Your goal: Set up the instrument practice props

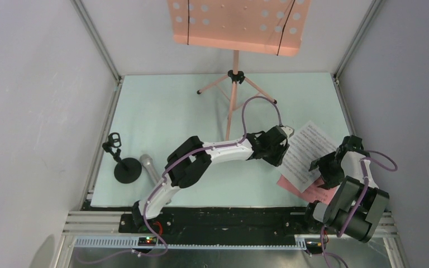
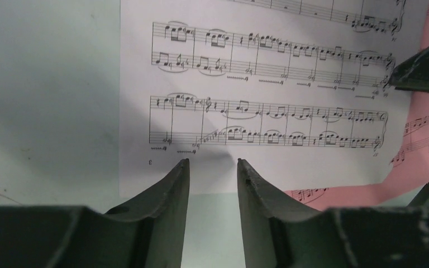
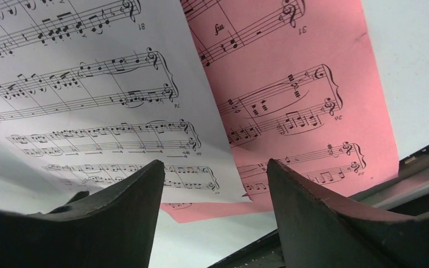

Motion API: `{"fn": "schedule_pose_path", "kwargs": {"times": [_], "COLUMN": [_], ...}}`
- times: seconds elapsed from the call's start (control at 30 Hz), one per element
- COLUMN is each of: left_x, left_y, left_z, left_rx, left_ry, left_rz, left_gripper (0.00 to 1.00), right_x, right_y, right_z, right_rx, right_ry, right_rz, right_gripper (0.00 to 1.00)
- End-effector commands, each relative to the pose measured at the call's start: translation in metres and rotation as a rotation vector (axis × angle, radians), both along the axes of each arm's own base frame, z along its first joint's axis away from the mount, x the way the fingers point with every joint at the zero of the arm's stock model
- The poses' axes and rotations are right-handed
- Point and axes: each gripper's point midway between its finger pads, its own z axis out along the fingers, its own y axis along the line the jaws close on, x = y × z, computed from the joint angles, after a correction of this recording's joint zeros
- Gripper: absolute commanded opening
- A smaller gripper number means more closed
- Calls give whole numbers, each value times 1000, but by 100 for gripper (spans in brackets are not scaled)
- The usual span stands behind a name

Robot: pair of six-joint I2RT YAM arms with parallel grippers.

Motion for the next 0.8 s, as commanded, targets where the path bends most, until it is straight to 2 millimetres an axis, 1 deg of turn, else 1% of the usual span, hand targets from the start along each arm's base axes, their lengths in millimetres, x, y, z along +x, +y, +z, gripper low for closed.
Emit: {"fn": "schedule_pose_path", "kwargs": {"times": [0.0,0.03,0.07,0.2,0.37,0.5,0.67,0.77], "left_x": [3,1,-1,-9,-16,-19,-22,-22], "left_y": [-8,-8,-6,-2,1,2,3,3], "left_z": [1,-1,-6,-19,-24,-28,-28,-28], "left_rx": [11,15,28,54,62,67,66,65], "left_ry": [42,56,67,107,135,149,162,164], "left_rz": [32,31,30,18,0,-6,-12,-11], "left_gripper": [39,37,36,34,31,30,29,29], "right_x": [2,3,7,12,18,27,30,31], "right_y": [10,11,13,15,21,36,33,25], "right_z": [-4,-4,-5,-4,-5,-4,1,6], "right_rx": [64,70,83,89,111,176,148,107], "right_ry": [-17,-23,-45,-84,-153,-253,-293,-319], "right_rz": [41,46,54,84,112,142,144,115], "right_gripper": [71,71,70,69,68,66,64,63]}}
